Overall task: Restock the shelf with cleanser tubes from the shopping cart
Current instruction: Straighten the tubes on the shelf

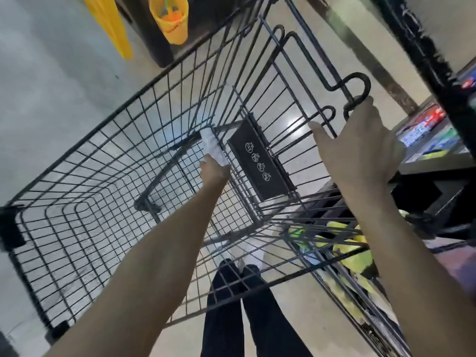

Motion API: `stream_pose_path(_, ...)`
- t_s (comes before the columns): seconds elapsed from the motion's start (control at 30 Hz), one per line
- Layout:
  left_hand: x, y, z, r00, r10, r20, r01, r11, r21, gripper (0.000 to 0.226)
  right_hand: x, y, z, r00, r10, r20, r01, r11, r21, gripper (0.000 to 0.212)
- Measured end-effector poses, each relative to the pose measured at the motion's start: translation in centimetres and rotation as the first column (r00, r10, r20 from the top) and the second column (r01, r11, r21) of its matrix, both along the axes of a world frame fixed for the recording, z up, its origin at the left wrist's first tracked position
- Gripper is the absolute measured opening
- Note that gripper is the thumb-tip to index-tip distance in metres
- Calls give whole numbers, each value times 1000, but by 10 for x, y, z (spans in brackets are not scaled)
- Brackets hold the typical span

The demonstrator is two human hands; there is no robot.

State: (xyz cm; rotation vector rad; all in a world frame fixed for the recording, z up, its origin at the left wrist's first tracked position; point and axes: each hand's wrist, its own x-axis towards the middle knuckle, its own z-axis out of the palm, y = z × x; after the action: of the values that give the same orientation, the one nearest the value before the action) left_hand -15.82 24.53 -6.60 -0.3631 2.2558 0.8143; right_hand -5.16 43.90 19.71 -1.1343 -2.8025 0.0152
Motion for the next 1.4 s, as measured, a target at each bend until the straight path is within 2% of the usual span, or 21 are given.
stream_pose_path(0.13, -12, 5, -38, 995, 52, 90, -47, 998, -51, 89, -8, -9, -6, 999, 24, -29, -24, 1000, 8, 77)
stream_pose_path(0.23, -20, 4, -57, 988, 118, 104, -107, 989, -98, 93, -12, -17, -6, 998, 39, -41, -39, 999, 15, 75)
stream_pose_path(0.37, -35, -6, -75, 978, 184, 103, -167, 974, -156, 90, -15, -22, -8, 997, 63, -39, -62, 997, 42, 77)
stream_pose_path(0.53, -47, -20, -103, 968, 232, 93, -219, 967, -133, 79, -15, -25, -10, 997, 72, -38, -70, 996, 50, 77)
stream_pose_path(0.63, -45, -26, -102, 976, 215, -10, -215, 968, -127, 63, -15, -23, -9, 996, 75, -36, -74, 996, 51, 76)
stream_pose_path(0.77, -33, -31, -79, 957, 254, -143, -265, 962, -60, 16, -15, -23, -8, 998, 69, -12, -68, 996, 63, 78)
stream_pose_path(0.9, -34, -32, -55, 947, 297, -119, -294, 955, 47, 14, -18, -24, -9, 997, 72, -31, -69, 995, 72, 76)
stream_pose_path(1.03, -36, -48, -26, 899, 430, -84, -417, 899, 137, 2, -23, -24, -8, 996, 85, -17, -83, 992, 95, 76)
stream_pose_path(1.2, -18, -80, 34, 866, 493, -82, -454, 845, 283, 15, -28, -24, 0, 993, 112, -23, -112, 993, 24, 73)
stream_pose_path(1.3, 5, -99, 88, 880, 470, -65, -405, 816, 413, 15, -28, -26, 10, 991, 129, -27, -130, 990, -52, 72)
stream_pose_path(1.4, 26, -113, 149, 884, 467, -30, -395, 778, 488, 33, -25, -28, 24, 987, 159, -16, -159, 972, -173, 80)
